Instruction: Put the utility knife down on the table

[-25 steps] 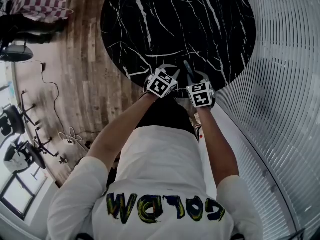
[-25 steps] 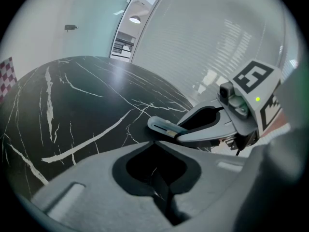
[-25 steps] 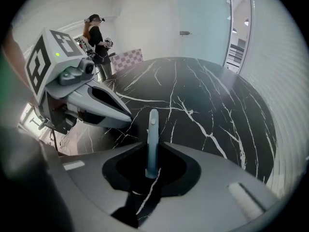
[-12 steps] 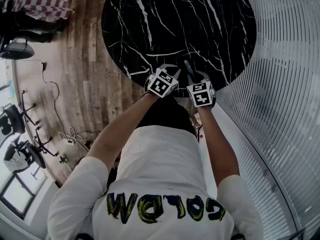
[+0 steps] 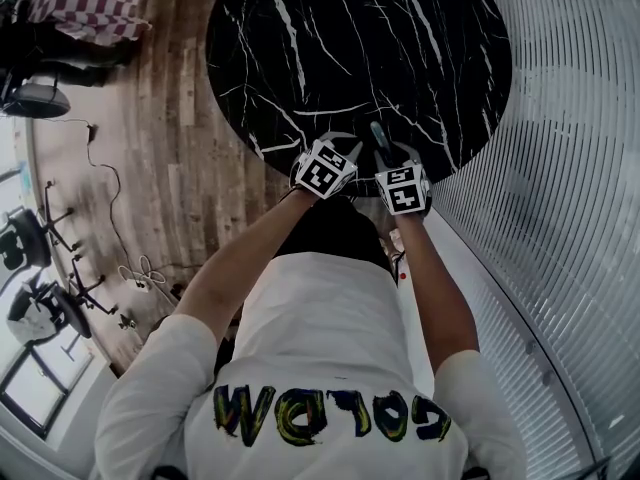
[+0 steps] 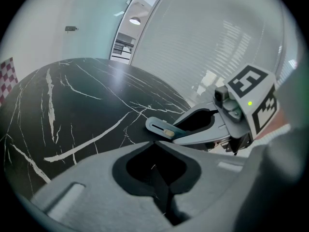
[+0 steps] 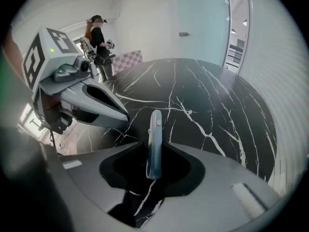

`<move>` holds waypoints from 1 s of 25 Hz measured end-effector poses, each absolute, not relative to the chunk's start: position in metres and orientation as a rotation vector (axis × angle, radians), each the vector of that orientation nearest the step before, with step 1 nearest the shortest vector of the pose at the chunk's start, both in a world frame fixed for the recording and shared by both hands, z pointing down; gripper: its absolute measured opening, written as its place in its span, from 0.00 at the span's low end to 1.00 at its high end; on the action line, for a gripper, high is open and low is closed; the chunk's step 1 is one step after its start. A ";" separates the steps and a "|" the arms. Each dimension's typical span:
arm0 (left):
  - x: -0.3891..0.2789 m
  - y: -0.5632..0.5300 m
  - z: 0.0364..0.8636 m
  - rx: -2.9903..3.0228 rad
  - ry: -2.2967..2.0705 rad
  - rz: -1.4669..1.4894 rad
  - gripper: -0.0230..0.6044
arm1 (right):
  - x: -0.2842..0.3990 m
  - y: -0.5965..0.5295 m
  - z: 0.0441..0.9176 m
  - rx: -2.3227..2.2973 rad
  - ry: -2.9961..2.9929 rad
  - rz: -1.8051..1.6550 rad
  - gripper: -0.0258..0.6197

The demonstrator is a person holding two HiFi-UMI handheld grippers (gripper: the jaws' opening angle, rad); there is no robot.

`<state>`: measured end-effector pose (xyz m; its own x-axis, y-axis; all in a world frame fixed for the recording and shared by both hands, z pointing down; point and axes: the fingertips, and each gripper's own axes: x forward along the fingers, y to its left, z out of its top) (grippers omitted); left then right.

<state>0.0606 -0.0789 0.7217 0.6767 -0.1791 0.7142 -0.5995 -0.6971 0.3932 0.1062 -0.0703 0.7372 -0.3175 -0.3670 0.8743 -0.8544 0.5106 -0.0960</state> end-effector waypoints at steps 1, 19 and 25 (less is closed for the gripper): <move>0.060 -0.079 0.721 2.262 -0.598 0.874 0.04 | 0.107 -0.071 0.737 1.007 -1.901 0.718 0.23; 0.057 -0.076 0.695 2.289 -0.618 0.841 0.04 | 0.113 -0.075 0.712 1.049 -1.926 0.684 0.26; 0.057 -0.083 0.654 2.339 -0.651 0.749 0.04 | 0.107 -0.083 0.665 1.105 -2.047 0.663 0.25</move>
<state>0.0567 -0.0825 0.6536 0.7217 -0.2640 0.6399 -0.5970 -0.7052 0.3824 0.1066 -0.0833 0.6647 -0.3843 -0.4955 0.7790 -0.8581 0.5031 -0.1033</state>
